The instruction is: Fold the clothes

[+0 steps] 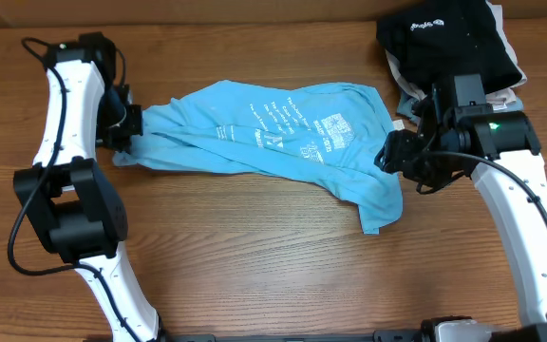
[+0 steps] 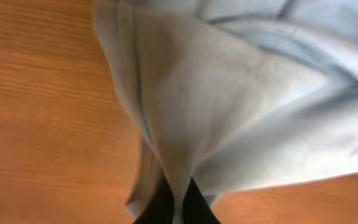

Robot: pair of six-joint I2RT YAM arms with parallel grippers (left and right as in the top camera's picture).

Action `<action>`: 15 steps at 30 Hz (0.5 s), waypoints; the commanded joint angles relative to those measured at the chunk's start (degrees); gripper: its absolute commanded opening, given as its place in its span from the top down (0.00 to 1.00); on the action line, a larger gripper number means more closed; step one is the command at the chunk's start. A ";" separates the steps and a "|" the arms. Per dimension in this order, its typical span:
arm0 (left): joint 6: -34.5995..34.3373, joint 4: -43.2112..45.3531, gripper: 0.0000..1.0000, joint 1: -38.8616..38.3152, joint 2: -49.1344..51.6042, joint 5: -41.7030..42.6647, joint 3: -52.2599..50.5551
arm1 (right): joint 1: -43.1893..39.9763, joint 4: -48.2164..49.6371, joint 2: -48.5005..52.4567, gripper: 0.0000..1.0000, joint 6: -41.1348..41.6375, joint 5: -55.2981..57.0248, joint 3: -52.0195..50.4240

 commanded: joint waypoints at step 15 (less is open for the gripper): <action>-0.35 -8.26 0.96 -2.60 -11.43 2.71 -14.62 | 0.11 -9.16 -11.80 0.36 -0.17 -0.68 1.42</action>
